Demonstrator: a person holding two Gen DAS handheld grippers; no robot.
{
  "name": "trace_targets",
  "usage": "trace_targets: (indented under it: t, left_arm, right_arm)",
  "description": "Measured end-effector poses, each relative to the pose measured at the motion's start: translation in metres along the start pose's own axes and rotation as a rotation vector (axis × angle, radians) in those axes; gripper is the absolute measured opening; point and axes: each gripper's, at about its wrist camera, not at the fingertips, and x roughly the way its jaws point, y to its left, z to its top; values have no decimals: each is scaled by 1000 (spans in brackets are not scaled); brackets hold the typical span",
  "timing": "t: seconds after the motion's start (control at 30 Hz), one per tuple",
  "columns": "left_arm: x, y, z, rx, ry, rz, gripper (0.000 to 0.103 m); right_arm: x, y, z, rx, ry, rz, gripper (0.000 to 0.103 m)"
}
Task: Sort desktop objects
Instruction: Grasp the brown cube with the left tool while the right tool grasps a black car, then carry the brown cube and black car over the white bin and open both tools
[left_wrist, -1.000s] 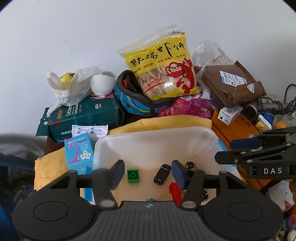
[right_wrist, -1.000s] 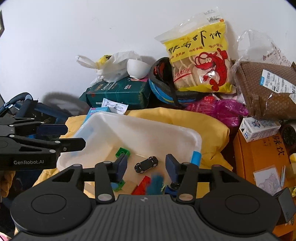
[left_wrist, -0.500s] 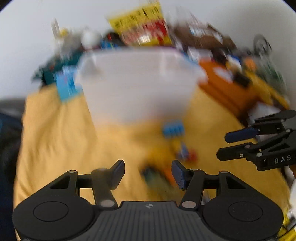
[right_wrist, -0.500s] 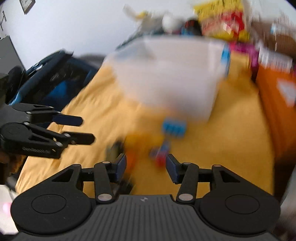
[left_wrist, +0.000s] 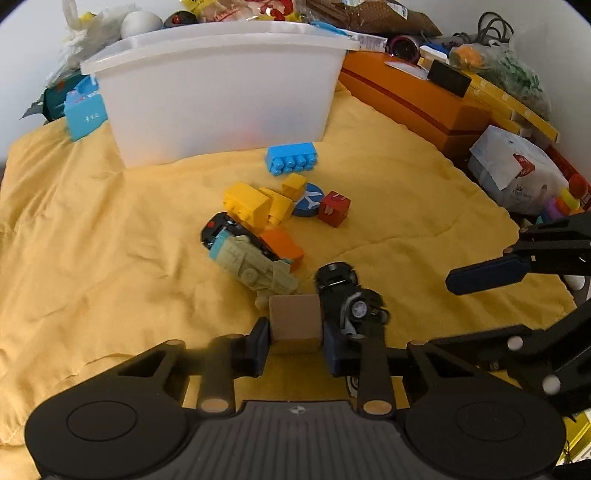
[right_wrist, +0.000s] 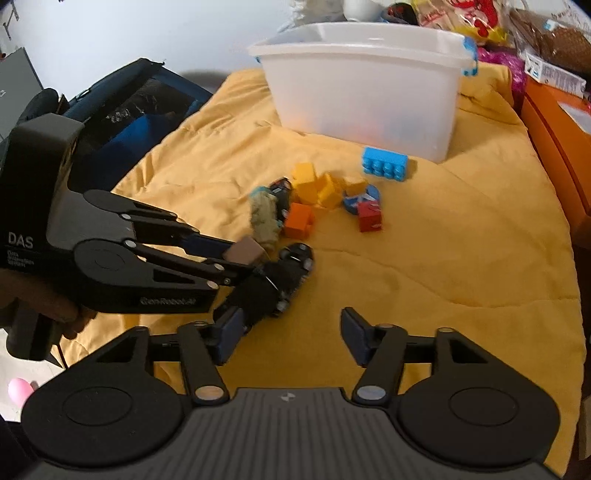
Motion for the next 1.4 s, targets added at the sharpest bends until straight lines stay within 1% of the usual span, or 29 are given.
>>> trace_targets:
  t: [0.07,0.17,0.3,0.33,0.4,0.43,0.47,0.5,0.53,0.63,0.7,0.77,0.8,0.83,0.87,0.9,0.93,1.0,1.07,1.1,1.17,1.2,1.23,1.3,1.4]
  left_arm:
    - [-5,3,-5,6,-4,17,33]
    - [-14,14,-10,-25,-16,37,32]
    - [-26,29,-17,-65,-32,75,32]
    - [-28,32,-18,-70,-33,81,32]
    - [-31,37,-21,-83,-36,85,32]
    - [-33,38,-22,-84,-37,88,32]
    - [-34,39,-24,-85,-39,90,32]
    - [-35,39,-25,-85,-40,92,32]
    - [-36,40,-26,-86,-42,92,32]
    - [-38,42,-28,-96,-45,90,32]
    - [-38,44,-29,-100,-46,87,32]
    - [-38,44,-29,-100,-47,85,32]
    - [-38,44,-28,-101,-48,84,32]
    - [-38,45,-28,-104,-48,83,32]
    - [-38,45,-28,-108,-49,81,32]
    - [-38,45,-28,-108,-48,80,32]
    - [-37,45,-27,-106,-47,80,32]
    - [-36,43,-27,-103,-45,78,32]
    - [-36,42,-26,-97,-43,77,32]
    - [-36,42,-26,-94,-42,76,32]
    - [-36,41,-26,-91,-39,73,32]
    - [-37,41,-26,-89,-38,72,32]
    - [-37,41,-26,-88,-38,72,32]
    - [-39,42,-26,-91,-40,73,32]
    - [-42,45,-24,-109,-53,76,32]
  right_arm:
    - [4,9,2,-12,-8,4,67]
    - [17,21,4,-16,-4,12,67]
    - [35,24,3,57,41,-2,67]
    - [38,24,2,74,48,14,62]
    - [42,24,-1,78,59,17,59]
    - [41,24,-2,78,50,17,54]
    - [40,24,-3,75,42,21,42]
    - [39,24,-3,74,46,36,36]
    - [36,23,-4,77,44,45,34]
    - [27,19,-7,62,37,52,31]
    - [22,13,-12,71,41,43,31]
    - [21,5,-17,92,73,26,36]
    - [21,3,-20,91,97,8,48]
    - [18,4,-22,57,92,-12,63]
    - [13,9,-23,-6,69,-21,69]
    - [8,16,-25,-90,39,-25,73]
    - [6,24,-26,-175,18,-20,73]
    - [7,36,-26,-283,3,19,73]
    - [13,49,-25,-381,-20,25,71]
    - [18,53,-24,-415,-16,18,68]
    - [33,57,-22,-451,24,5,57]
    - [37,56,-21,-453,45,14,39]
    - [39,53,-19,-439,64,26,33]
    - [34,43,-15,-359,68,57,33]
    - [20,23,-9,-235,51,81,33]
